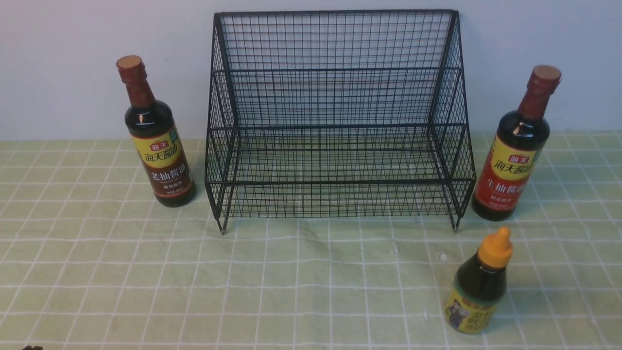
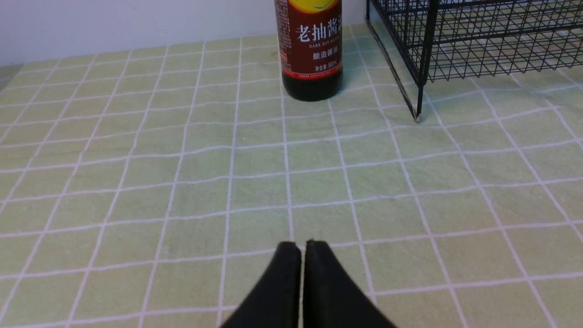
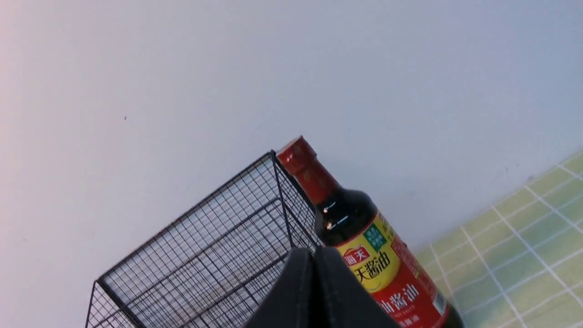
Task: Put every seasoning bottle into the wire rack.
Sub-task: Use the right arm to grab the condiment bottle closest to it
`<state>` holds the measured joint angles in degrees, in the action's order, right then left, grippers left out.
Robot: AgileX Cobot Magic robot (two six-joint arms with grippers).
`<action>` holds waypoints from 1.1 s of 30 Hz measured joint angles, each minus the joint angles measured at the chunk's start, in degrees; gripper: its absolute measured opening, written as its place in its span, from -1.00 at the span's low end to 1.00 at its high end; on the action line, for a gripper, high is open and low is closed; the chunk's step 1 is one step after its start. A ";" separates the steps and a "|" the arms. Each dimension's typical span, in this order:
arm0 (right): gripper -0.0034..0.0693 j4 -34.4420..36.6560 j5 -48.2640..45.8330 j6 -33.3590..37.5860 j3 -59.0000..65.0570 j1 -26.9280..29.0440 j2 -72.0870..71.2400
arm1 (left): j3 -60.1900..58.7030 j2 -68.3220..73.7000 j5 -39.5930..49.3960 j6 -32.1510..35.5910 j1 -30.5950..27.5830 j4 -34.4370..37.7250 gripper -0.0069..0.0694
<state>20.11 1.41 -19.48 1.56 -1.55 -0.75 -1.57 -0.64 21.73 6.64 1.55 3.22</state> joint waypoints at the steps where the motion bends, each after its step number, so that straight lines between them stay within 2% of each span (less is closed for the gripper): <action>1: -0.95 0.12 0.51 -0.01 0.00 0.00 0.00 | 0.00 0.00 0.00 0.00 0.00 0.00 -0.84; 3: -0.95 1.84 4.30 -0.96 -0.25 0.00 0.00 | 0.00 0.00 0.00 0.00 0.00 0.00 -0.84; 6: -0.95 2.66 -2.97 -1.51 -5.08 0.00 1.19 | 0.00 0.00 0.00 0.00 0.00 0.00 -0.84; 10: -0.95 -0.29 -13.82 1.94 -14.71 0.00 7.30 | 0.00 0.00 0.00 0.00 0.00 0.00 -0.84; 14: -0.95 -4.66 -32.39 10.98 -30.25 0.00 21.67 | 0.00 0.00 0.00 0.00 0.00 0.00 -0.84; 15: -0.95 -5.26 -39.86 13.83 -36.32 0.00 28.20 | 0.00 0.00 0.00 0.00 0.00 0.00 -0.84; 19: -0.94 -5.61 -62.62 18.90 -51.38 0.00 46.98 | 0.00 0.00 0.00 0.00 0.00 0.00 -0.84; 24: -0.94 -4.75 -68.38 23.52 -59.87 -0.38 58.03 | 0.00 0.00 0.00 0.00 0.00 0.00 -0.84; 29: -0.92 -4.60 -67.87 24.69 -62.22 -6.57 62.68 | 0.00 0.00 0.00 0.00 0.00 0.00 -0.84; 31: -0.86 -6.17 -66.17 23.10 -62.38 -12.92 64.95 | 0.00 0.00 0.00 0.00 0.00 0.00 -0.84; 33: -0.81 -7.34 -65.08 21.74 -62.38 -15.06 65.90 | 0.00 0.00 0.00 0.00 0.00 0.00 -0.84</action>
<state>12.77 -63.67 2.26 -60.82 -16.61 65.15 -1.57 -0.64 21.73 6.64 1.55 3.22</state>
